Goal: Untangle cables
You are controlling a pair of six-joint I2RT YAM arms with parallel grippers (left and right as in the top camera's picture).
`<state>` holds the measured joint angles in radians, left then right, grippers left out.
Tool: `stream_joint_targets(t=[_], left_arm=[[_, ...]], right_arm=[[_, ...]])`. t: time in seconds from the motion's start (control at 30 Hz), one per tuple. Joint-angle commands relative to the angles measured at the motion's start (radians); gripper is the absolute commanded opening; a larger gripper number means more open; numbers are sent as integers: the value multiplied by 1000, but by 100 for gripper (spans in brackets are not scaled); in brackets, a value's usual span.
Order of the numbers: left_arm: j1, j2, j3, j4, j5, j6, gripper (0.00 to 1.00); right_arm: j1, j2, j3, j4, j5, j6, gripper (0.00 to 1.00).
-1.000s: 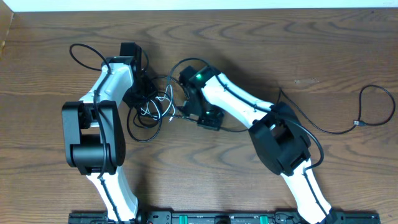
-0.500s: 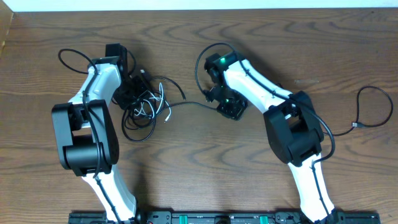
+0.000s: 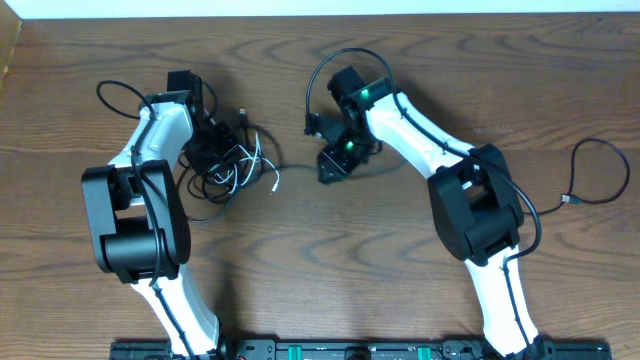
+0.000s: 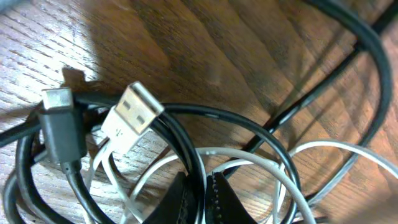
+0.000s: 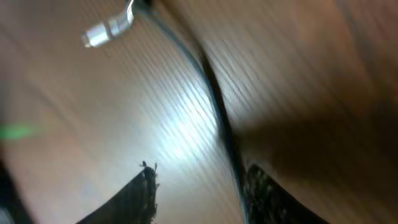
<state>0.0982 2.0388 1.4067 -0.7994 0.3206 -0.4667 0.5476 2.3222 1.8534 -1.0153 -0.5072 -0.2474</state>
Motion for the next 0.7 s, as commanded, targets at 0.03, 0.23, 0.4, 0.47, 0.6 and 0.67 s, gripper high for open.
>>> stream_joint_targets(t=[0.03, 0.23, 0.4, 0.47, 0.6, 0.67], left_arm=[[0, 19, -11, 2, 1, -2, 8], [1, 19, -11, 1, 1, -2, 7], [1, 19, -11, 2, 1, -2, 8], [1, 19, -11, 5, 1, -2, 8], [1, 19, -11, 9, 1, -2, 8], [1, 19, -11, 9, 1, -2, 7]], right_arm=[[35, -33, -3, 67, -157, 456, 34], [76, -33, -3, 154, -126, 763, 41], [107, -33, -3, 217, -37, 953, 43], [119, -32, -3, 218, -17, 1067, 44], [163, -31, -7, 218, 98, 1219, 36], [187, -31, -14, 220, 173, 1330, 38]])
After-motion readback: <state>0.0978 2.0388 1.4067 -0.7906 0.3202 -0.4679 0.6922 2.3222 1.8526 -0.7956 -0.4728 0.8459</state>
